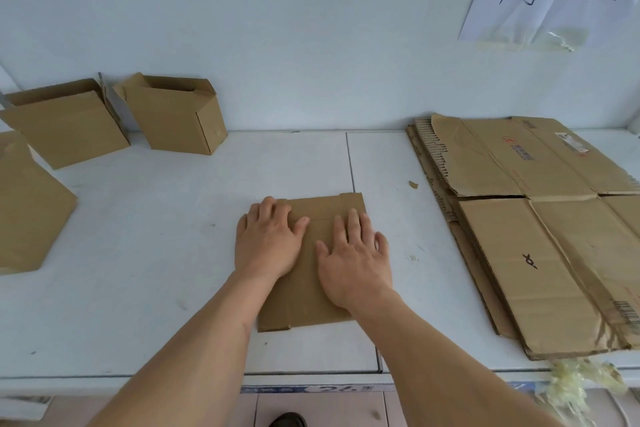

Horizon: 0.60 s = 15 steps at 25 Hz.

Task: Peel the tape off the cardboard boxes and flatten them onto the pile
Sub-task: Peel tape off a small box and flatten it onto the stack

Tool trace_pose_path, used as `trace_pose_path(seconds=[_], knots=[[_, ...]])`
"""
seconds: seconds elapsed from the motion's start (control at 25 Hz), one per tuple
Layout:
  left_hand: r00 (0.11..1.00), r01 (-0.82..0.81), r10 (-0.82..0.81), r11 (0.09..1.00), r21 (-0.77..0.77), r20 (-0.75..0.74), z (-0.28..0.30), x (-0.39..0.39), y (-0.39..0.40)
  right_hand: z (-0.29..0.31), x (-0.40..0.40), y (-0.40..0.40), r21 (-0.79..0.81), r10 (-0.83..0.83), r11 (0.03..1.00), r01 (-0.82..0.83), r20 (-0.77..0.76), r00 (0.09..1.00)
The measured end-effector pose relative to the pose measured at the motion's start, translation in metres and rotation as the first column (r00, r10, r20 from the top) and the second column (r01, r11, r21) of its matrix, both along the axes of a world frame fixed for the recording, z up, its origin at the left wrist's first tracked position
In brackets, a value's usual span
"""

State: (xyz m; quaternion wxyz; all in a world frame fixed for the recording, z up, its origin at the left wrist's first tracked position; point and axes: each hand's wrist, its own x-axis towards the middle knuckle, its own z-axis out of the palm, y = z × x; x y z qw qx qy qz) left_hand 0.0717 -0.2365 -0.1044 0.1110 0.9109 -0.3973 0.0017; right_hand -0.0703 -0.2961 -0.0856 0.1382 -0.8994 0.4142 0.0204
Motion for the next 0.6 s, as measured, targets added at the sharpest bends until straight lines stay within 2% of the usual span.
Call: trace_pose_path(seconds=[0.16, 0.28, 0.48, 0.6], knots=[[0.996, -0.014, 0.027, 0.988, 0.151, -0.086, 0.004, 0.003, -0.003, -0.004, -0.002, -0.001, -0.006, 0.021, 1.000, -0.021, -0.013, 1.000], [0.992, 0.011, 0.013, 0.982, 0.187, -0.124, 0.009, -0.001, -0.003, -0.003, -0.018, 0.013, -0.006, 0.007, 1.000, -0.007, -0.041, 0.999], [0.996, -0.042, 0.058, 0.975, 0.219, -0.067, 0.015, -0.012, 0.003, 0.004, -0.032, 0.029, 0.029, -0.109, 0.993, 0.112, -0.087, 0.990], [0.986, -0.105, 0.124, 0.981, 0.162, -0.111, 0.013, -0.025, 0.007, 0.012, -0.035, 0.038, -0.025, -0.259, 0.966, 0.258, -0.059, 0.964]])
